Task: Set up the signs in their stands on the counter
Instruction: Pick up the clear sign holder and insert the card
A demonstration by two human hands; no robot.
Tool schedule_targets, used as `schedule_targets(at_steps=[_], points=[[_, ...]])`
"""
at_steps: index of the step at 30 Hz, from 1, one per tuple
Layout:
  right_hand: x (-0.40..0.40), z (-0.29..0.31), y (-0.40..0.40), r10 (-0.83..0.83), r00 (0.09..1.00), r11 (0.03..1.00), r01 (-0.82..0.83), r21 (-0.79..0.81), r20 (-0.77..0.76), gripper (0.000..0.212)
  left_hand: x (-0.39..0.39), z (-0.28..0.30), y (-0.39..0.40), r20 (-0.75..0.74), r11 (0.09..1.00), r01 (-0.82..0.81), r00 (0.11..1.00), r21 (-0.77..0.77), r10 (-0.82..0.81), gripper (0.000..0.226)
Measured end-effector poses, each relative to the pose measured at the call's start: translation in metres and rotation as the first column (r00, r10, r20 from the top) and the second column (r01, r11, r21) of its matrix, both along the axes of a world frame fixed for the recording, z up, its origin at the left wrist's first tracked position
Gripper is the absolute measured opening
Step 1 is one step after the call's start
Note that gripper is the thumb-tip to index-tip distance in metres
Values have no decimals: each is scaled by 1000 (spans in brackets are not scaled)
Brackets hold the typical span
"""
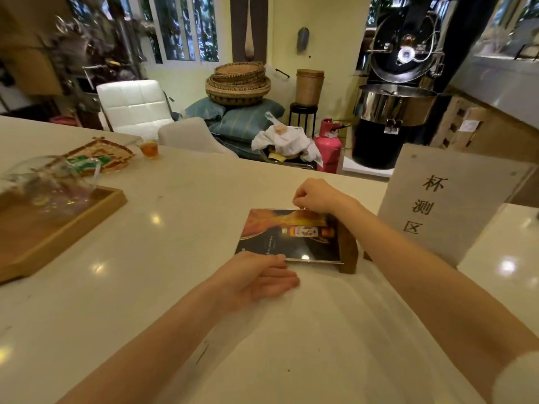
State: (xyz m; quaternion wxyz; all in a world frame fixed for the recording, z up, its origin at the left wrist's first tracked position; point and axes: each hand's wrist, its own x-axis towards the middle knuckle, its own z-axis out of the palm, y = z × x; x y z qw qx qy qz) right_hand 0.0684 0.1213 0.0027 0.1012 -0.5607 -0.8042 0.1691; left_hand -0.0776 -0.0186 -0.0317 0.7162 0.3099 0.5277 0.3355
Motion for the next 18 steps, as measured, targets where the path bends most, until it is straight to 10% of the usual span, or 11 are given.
schedule_targets(at_steps=[6, 18], points=[[0, -7, 4, 5, 1000, 997, -6, -76, -17, 26, 16, -7, 1, 352, 971, -186, 908, -150, 228, 26], [12, 3, -5, -72, 926, 996, 83, 12, -371, 22, 34, 5, 1, -68, 876, -302, 934, 376, 351, 16]])
